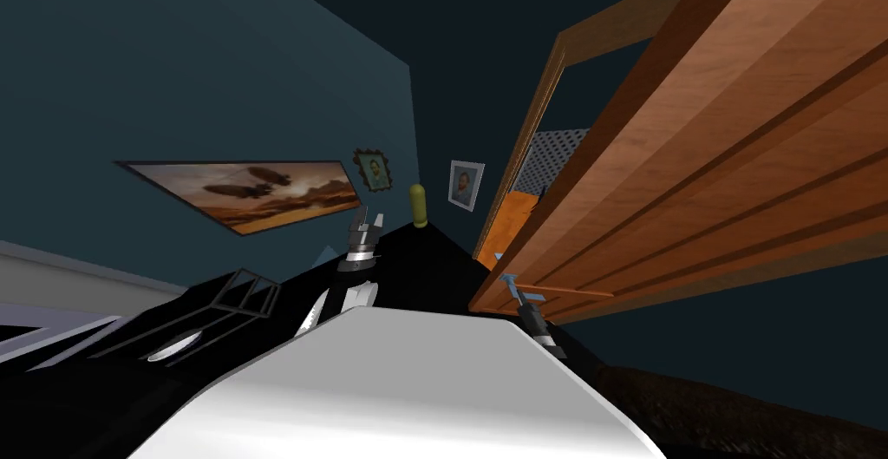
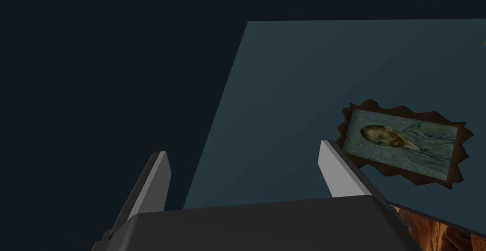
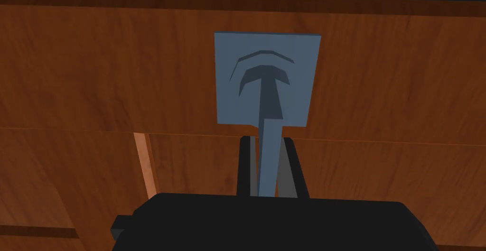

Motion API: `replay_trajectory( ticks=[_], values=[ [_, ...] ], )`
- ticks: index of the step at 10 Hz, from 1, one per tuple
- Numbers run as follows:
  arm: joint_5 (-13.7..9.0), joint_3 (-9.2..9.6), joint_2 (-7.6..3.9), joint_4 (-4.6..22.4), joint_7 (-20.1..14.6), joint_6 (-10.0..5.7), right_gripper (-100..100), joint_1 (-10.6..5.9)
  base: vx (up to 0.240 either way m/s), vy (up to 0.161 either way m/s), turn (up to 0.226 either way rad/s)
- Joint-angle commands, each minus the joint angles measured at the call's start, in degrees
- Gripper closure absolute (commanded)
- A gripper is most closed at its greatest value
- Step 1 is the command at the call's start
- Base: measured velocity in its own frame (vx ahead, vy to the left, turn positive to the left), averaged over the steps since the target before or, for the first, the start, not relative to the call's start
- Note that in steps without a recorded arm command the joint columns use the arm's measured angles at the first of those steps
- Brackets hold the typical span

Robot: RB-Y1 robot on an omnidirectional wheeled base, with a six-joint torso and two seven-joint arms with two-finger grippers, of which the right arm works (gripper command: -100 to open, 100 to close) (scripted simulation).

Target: Pull the door open

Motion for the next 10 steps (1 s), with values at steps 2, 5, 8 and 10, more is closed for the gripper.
replay_trajectory(
  ticks=[2, 5, 8, 10],
  values=[
    [-0.07, 0.10, -0.56, 0.92, -0.42, -1.39, 100, 0.24, -0.200, -0.062, 0.147],
    [0.11, 0.51, -0.52, 1.86, -0.56, -2.14, 100, 0.04, -0.145, -0.032, 0.109],
    [0.14, 0.73, -0.79, 2.81, -0.80, -3.05, 100, -0.22, -0.196, -0.069, 0.157],
    [0.16, 0.91, -1.00, 3.55, -0.99, -3.76, 100, -0.43, -0.217, -0.084, 0.164]
  ],
)
